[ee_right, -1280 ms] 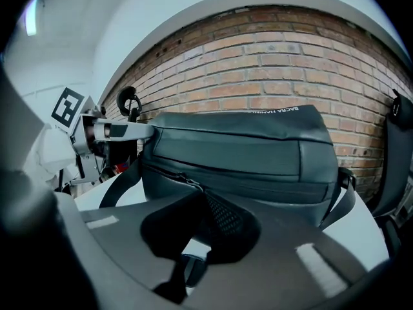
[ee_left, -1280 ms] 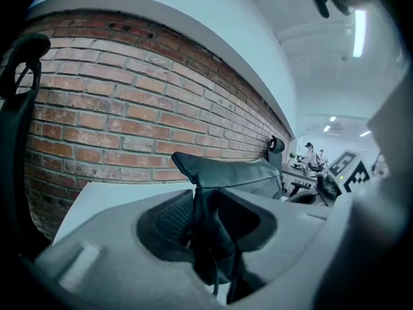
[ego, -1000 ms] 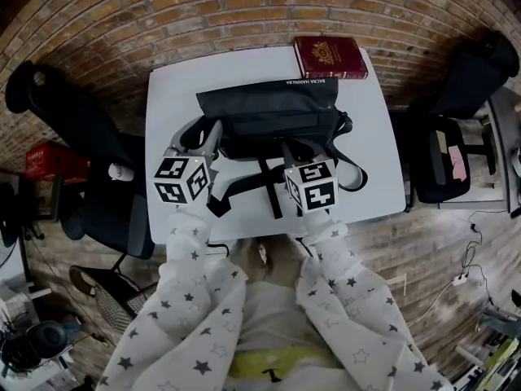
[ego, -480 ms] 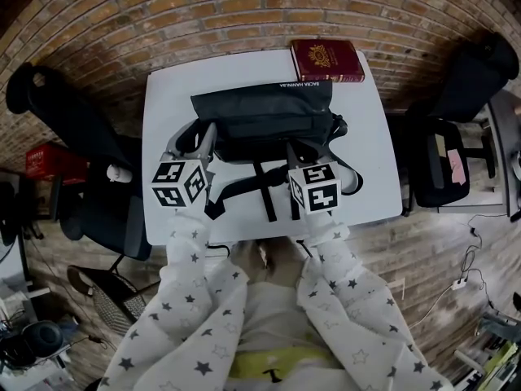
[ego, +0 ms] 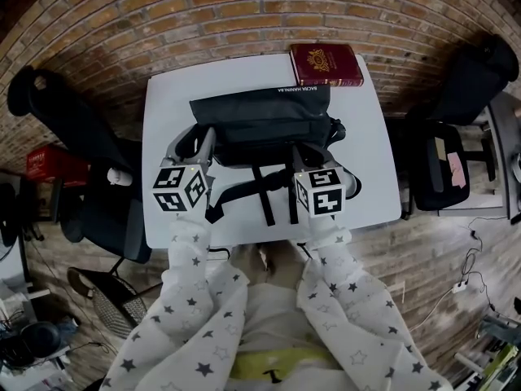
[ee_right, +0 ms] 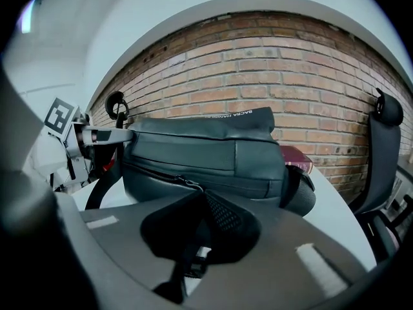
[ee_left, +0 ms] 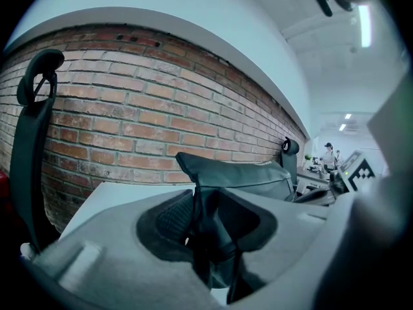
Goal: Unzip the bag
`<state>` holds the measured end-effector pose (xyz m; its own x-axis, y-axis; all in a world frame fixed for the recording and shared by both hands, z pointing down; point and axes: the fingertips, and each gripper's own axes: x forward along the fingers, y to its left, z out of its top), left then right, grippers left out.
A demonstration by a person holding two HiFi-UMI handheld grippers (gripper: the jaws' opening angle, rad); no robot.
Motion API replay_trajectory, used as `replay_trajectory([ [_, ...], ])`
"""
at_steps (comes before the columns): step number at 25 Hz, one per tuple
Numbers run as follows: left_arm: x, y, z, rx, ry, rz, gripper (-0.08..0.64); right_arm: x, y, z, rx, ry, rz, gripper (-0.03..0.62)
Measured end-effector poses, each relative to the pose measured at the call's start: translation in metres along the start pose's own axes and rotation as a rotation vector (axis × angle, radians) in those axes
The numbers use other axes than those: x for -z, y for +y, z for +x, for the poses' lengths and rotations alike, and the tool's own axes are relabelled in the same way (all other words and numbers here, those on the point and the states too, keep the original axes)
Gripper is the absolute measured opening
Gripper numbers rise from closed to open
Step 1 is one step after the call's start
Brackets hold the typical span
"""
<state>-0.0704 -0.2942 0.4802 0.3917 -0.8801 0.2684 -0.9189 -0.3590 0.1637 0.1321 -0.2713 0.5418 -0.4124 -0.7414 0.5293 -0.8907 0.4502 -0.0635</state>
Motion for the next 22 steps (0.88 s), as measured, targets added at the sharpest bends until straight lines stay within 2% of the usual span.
replay_trajectory([
  [7,0.001,-0.001,0.001,-0.01,-0.008,-0.005,0.121,0.001,-0.005,-0.002,0.01,-0.003,-0.005,0.018],
  [12,0.001,0.0,0.0,-0.019,-0.01,-0.005,0.121,0.003,-0.021,-0.008,0.055,-0.006,0.037,0.017],
  [22,-0.001,0.002,-0.002,-0.035,-0.016,-0.007,0.121,0.002,-0.039,-0.016,0.108,-0.009,0.061,0.018],
])
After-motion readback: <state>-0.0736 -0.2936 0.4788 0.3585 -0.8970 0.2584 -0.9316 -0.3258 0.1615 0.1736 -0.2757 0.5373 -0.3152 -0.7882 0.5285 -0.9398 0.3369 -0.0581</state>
